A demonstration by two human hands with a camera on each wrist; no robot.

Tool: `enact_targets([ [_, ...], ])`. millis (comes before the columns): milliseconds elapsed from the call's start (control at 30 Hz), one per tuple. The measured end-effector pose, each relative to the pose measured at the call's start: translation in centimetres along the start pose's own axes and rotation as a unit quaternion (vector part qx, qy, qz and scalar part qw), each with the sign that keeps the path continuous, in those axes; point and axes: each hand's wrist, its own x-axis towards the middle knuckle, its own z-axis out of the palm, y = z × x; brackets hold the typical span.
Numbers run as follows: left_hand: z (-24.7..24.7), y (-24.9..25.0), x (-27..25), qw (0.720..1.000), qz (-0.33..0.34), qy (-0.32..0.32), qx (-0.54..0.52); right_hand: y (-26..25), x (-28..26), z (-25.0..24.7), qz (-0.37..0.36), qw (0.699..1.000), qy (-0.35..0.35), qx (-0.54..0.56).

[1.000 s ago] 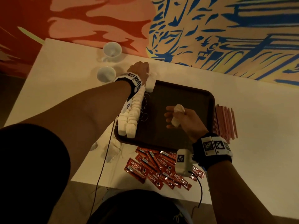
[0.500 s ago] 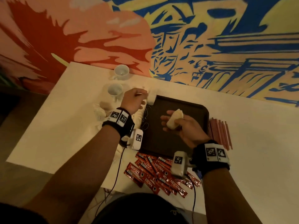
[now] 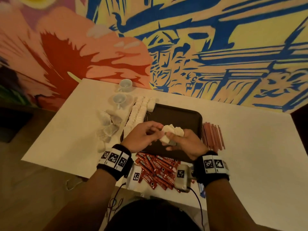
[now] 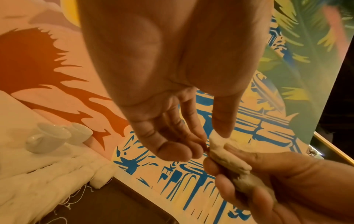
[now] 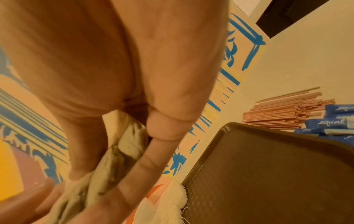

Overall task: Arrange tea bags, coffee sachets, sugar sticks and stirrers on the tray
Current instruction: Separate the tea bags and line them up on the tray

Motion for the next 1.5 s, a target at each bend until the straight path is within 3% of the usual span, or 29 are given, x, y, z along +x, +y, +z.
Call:
enact_targets([
  [233,1.8,0.1,-2.9,0.999,0.025,0.048,-0.008,0.4,-2.9,0.8,-0.029,0.999,-0.03,-0.015],
  [400,2.5,1.0,-4.2,0.992,0.038,0.103,-0.061,0.5,-4.2,1.0,-0.044,0.999,-0.006,0.008],
  [533,2.6,2.6,-5.1,0.99,0.035,0.075,-0.111,0.8,-4.6,0.5,-0.044,0.998,0.037,0.034],
  [700,2.3,3.8,-6.0,0.982,0.038,0.007,-0.183,0.9,-4.9,0.3,-0.039,0.999,-0.013,0.028],
  [900,2.4,4.4,-6.4,0.997,0.033,0.002,-0.064,0.3,-5.5,0.1,0.012,0.997,-0.053,0.056],
  [1000,1.9,3.9,-6.2,0.999,0.028,-0.005,-0.022,0.5,-5.7,-0.2,-0.027,0.996,-0.062,0.058],
  [1200,1.3,4.2,-6.2,0.998,0.023,0.035,-0.04,0.4,-5.7,-0.6,-0.065,0.996,-0.043,0.031],
  [1333,1.2,4.4,-6.2,0.997,0.028,0.048,-0.046,0.2,-5.8,-0.3,-0.063,0.995,-0.073,0.017],
  [1500,1.1,4.7,-5.7,0.998,0.031,0.05,-0.018,-0.2,-5.1,0.2,-0.083,0.991,-0.063,-0.084],
])
